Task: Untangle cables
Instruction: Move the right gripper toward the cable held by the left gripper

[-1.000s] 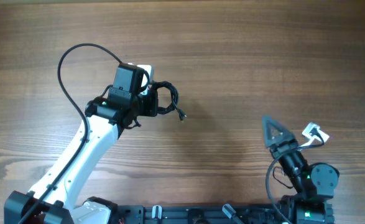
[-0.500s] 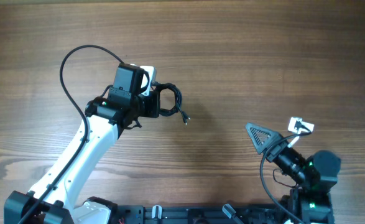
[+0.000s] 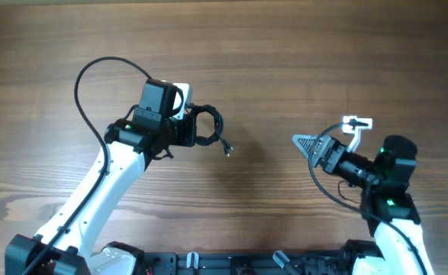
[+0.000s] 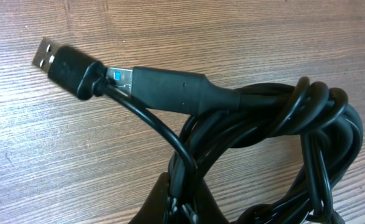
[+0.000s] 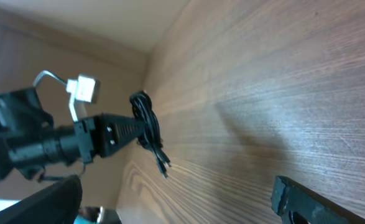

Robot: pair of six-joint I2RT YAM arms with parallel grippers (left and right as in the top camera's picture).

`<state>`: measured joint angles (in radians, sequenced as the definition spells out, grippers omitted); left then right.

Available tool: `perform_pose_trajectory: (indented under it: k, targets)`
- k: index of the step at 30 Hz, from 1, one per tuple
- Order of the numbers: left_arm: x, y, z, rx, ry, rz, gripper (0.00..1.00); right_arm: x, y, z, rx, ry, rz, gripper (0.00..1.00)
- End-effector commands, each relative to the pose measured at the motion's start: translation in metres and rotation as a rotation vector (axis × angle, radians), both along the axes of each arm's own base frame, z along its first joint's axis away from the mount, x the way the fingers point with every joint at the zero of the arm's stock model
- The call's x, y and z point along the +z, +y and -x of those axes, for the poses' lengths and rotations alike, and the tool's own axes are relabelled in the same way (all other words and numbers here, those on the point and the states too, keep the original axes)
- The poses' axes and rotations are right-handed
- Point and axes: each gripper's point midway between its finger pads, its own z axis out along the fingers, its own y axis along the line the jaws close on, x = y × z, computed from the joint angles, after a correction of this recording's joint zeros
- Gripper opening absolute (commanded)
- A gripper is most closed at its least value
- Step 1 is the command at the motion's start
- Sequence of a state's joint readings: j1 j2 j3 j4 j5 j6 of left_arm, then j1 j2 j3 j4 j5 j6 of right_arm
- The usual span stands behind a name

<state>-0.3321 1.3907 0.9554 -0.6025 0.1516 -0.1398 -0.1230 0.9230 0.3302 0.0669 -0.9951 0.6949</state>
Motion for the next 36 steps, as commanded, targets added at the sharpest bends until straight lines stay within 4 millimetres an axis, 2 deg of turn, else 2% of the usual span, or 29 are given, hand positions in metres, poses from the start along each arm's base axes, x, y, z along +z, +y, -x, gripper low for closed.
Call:
perform_pose_trajectory:
  k: [1, 4, 8, 10, 13, 20, 21, 23, 28, 32, 36]
  targets:
    - [0.01, -0.005, -0.003, -0.099, -0.058, -0.023, 0.04, -0.004, 0.006, -0.001, 0.076, -0.026, 0.014, 1.0]
    - [0.01, -0.005, -0.003, -0.123, -0.067, -0.035, 0.04, -0.013, 0.005, -0.005, 0.08, 0.001, 0.008, 1.0]
    - [0.011, -0.012, 0.0, -0.152, -0.06, 0.0, 0.04, -0.013, 0.009, -0.004, 0.12, -0.008, -0.016, 1.0]
    - [0.013, -0.023, 0.006, -0.253, -0.069, 0.028, 0.04, -0.009, 0.015, 0.002, 0.174, -0.033, -0.035, 0.99]
    - [0.018, -0.037, 0.016, -0.368, -0.078, 0.085, 0.04, -0.004, 0.03, 0.016, 0.276, -0.076, -0.045, 0.96]
    - [0.017, -0.037, 0.016, -0.368, -0.074, 0.084, 0.04, -0.007, 0.079, 0.025, 0.382, -0.183, 0.069, 0.87]
    - [0.017, -0.037, 0.017, -0.376, -0.075, 0.08, 0.04, -0.005, 0.086, 0.024, 0.382, -0.218, 0.091, 0.8]
    - [0.016, -0.036, 0.019, -0.394, -0.073, 0.073, 0.04, -0.001, 0.095, 0.02, 0.367, -0.279, 0.123, 0.74]
    - [0.01, -0.034, 0.029, -0.394, -0.024, 0.067, 0.04, 0.007, 0.119, 0.011, 0.293, -0.392, 0.205, 0.71]
    - [0.008, -0.037, 0.042, -0.414, 0.029, 0.104, 0.04, 0.015, 0.128, 0.007, 0.233, -0.429, 0.22, 0.66]
    - [0.013, -0.046, 0.049, -0.443, 0.046, 0.167, 0.04, 0.012, 0.13, 0.004, 0.183, -0.402, 0.229, 0.65]
